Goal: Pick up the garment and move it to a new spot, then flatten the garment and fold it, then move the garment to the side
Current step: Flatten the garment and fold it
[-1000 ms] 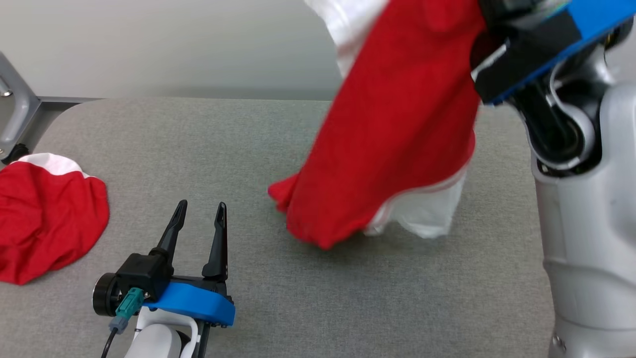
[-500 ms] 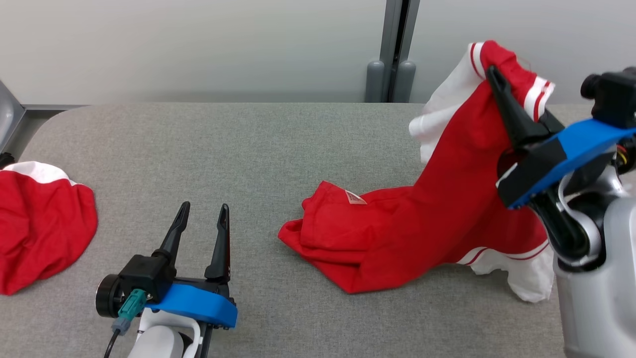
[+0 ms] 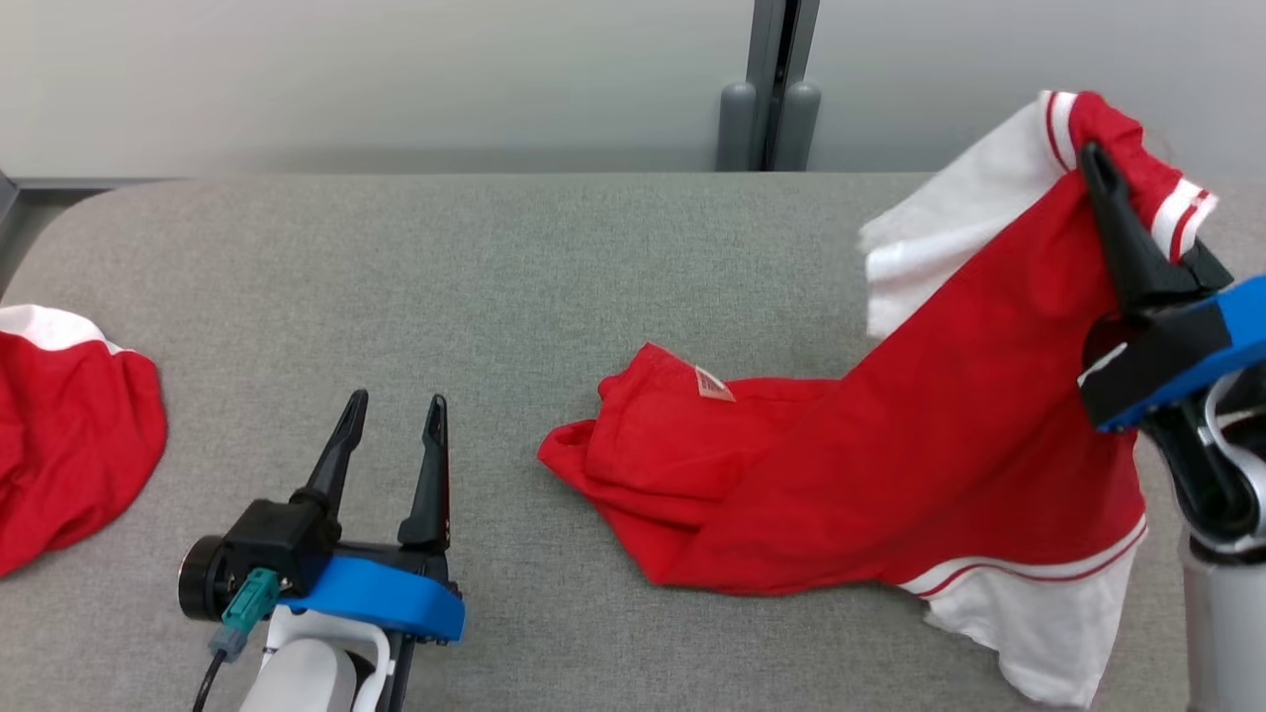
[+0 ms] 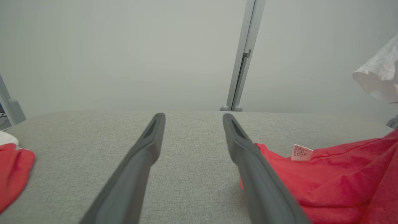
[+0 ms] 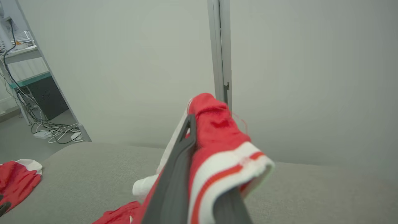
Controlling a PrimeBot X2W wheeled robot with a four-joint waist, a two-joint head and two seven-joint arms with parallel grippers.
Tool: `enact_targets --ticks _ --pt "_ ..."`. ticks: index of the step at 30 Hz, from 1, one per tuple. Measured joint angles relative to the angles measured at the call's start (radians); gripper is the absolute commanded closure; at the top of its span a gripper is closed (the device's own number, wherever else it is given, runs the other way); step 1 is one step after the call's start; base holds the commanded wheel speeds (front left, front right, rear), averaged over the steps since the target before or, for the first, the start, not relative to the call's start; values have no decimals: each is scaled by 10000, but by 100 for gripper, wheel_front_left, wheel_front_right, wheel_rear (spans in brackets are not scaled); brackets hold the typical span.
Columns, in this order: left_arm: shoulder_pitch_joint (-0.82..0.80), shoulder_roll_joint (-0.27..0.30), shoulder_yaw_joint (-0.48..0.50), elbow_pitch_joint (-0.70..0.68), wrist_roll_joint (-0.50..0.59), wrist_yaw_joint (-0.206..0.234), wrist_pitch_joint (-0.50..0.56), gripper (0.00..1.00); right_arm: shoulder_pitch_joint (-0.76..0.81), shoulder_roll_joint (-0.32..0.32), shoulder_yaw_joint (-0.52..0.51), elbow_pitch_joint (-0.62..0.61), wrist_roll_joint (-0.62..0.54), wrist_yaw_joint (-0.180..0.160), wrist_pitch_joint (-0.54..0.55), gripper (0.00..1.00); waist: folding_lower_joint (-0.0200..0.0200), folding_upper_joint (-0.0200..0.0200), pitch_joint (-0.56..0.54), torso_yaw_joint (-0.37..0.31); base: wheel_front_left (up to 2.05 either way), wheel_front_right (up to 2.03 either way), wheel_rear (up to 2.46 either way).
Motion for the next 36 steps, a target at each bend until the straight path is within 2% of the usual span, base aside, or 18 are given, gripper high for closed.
enact_targets --ticks 2,11,21,22,23,24,31,36 --pt "-161 -10 -33 -19 15 -25 0 0 -383 -349 -33 1064 -44 6 -485 100 1 0 150 35 0 0 0" --pt "-818 -146 -272 -117 190 -232 -2 0 -2743 -974 318 5200 -297 4 -2938 100 2 0 1009 600 0 0 0" --pt "-1270 -449 -360 -104 366 -426 -12 0 -4493 -1404 -514 8433 -790 4 -4907 100 3 0 1664 1721 0 0 0" --pt "-1270 -451 -341 -94 372 -437 -10 0 -4596 -1413 -585 8707 -849 4 -4974 97 2 0 1709 1796 0 0 0" --pt "-1269 -451 -316 -82 387 -437 -10 0 -4666 -1402 -640 8951 -928 6 -5083 14 2 0 1740 1854 0 0 0" --pt "-1268 -451 -288 -77 399 -437 -10 0 -4722 -1390 -715 9221 -1026 6 -5124 0 3 0 1755 1895 0 0 0" --pt "-1082 -451 -29 -10 443 -410 -10 0 -4687 -1411 -384 10437 -1164 6 -4834 0 1 0 1481 1758 0 0 0" --pt "-842 -433 104 58 456 -366 -10 0 -3841 -1338 288 10376 -786 6 -4640 0 1 0 1117 1439 0 0 0"
